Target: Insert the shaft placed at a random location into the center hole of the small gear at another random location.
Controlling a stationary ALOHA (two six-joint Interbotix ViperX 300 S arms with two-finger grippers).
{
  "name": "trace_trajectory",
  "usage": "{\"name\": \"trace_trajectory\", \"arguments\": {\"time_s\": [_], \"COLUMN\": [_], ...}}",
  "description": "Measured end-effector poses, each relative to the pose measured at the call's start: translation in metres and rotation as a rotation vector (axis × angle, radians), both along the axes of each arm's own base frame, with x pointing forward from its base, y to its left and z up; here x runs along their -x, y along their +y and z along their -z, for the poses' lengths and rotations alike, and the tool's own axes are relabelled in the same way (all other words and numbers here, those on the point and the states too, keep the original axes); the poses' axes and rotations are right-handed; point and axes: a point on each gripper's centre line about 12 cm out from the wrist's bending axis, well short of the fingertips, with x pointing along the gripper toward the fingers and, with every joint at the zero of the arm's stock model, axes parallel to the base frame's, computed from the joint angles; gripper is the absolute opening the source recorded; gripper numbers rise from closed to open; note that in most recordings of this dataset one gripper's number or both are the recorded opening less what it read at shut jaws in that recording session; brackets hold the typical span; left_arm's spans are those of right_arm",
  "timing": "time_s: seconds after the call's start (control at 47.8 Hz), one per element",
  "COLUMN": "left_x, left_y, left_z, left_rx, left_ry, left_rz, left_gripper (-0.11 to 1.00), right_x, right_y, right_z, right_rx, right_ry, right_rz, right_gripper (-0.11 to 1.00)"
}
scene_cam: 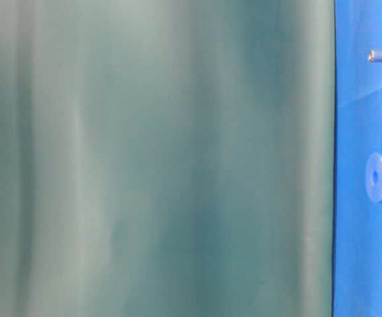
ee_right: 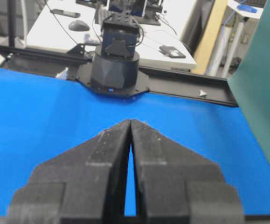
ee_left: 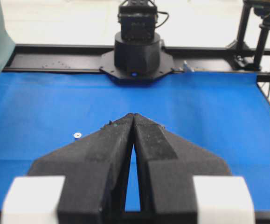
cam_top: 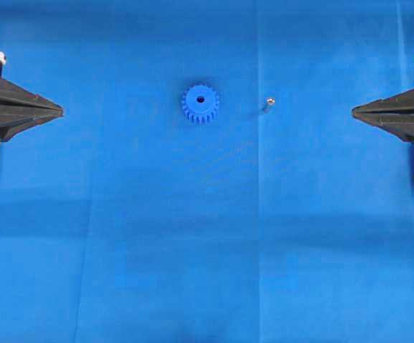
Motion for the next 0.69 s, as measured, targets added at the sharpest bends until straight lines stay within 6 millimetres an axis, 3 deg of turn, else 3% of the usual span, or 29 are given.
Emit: {"name": "trace_trajectory", "arguments": {"time_s": [0.126, 0.46, 0.586, 0.69], "left_x": [0.000, 0.000, 0.001, 0.002], "left_y": [-0.002, -0.002, -0.002, -0.002], "left_z": [0.000, 0.003, 0.004, 0.004], "left_rx": [0.000, 0.000, 0.000, 0.000], "left_ry": [0.008, 0.017, 0.015, 0.015], "left_rz": [0.008, 0.011, 0.011, 0.011], "left_gripper": [0.00, 0.00, 0.00, 0.00], "right_x": [-0.002, -0.024, -0.039, -0.049], "right_y": [-0.001, -0.031, -0.044, -0.054], "right_z": [0.004, 0.031, 0.051, 0.071], "right_rx": [0.017, 0.003, -0.025, -0.054], "right_ry": [0.026, 0.125, 0.178, 0.222], "right_rz": [0.008, 0.136, 0.188, 0.225], "right_gripper": [-0.06, -0.05, 0.06, 0.30]}}
